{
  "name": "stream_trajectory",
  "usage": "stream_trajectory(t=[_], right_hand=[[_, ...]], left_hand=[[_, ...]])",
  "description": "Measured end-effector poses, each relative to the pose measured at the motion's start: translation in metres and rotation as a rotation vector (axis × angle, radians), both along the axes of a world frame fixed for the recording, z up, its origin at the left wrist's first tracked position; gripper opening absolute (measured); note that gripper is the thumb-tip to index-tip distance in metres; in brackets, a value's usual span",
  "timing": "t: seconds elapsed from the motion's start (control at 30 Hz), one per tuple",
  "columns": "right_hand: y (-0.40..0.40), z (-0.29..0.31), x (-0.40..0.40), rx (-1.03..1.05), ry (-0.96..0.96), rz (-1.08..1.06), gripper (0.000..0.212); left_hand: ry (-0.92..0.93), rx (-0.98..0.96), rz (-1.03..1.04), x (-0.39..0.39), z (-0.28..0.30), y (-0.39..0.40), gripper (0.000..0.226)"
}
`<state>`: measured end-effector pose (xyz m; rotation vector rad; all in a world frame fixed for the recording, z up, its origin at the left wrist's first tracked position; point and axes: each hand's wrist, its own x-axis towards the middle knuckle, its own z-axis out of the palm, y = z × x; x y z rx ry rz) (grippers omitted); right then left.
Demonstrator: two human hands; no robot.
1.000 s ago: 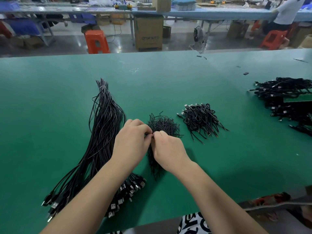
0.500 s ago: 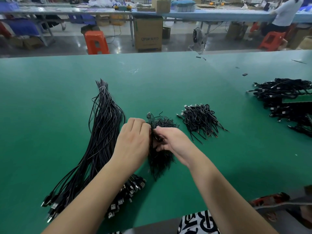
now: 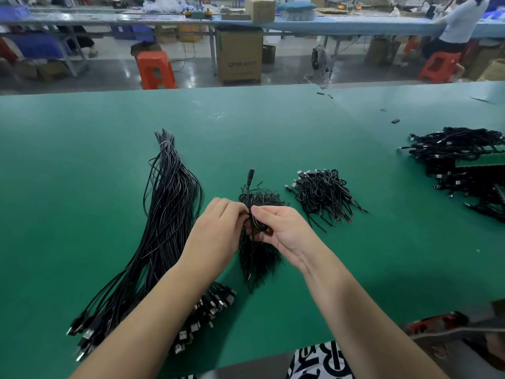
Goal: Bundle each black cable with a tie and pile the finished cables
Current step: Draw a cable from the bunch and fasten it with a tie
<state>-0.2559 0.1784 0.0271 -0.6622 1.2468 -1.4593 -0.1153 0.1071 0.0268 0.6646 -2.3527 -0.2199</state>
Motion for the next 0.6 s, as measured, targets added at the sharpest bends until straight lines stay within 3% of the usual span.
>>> stream_trajectory(t=[0.2, 0.3, 0.37, 0.43, 0.5, 0.6], right_hand=[[-0.001, -0.006, -0.003, 0.059, 0.042, 0.033, 0.022], [-0.001, -0.005, -0.009, 0.028, 0.266, 0.013, 0.018], [0.001, -0.004, -0.013, -0.087, 0.515, 0.052, 0.043], [0.001, -0.004, -0.013, -0.160, 0.651, 0.093, 0.046], [-0.002, -0.004, -0.010, -0.168, 0.630, 0.050, 0.030], [-0.003, -0.005, -0.009, -0.106, 0.592, 0.016, 0.022]], left_hand=[[-0.100, -0.084, -0.049, 0.003, 0.004, -0.005, 0.005], [-0.027, 0.221, 0.018, 0.003, 0.009, -0.004, 0.004], [0.043, 0.456, 0.065, 0.003, 0.011, -0.007, 0.005], [0.084, 0.625, 0.073, 0.002, 0.010, -0.010, 0.013], [0.111, 0.679, 0.064, 0.001, 0.013, -0.010, 0.013], [0.052, 0.539, 0.064, -0.001, 0.014, -0.006, 0.008]])
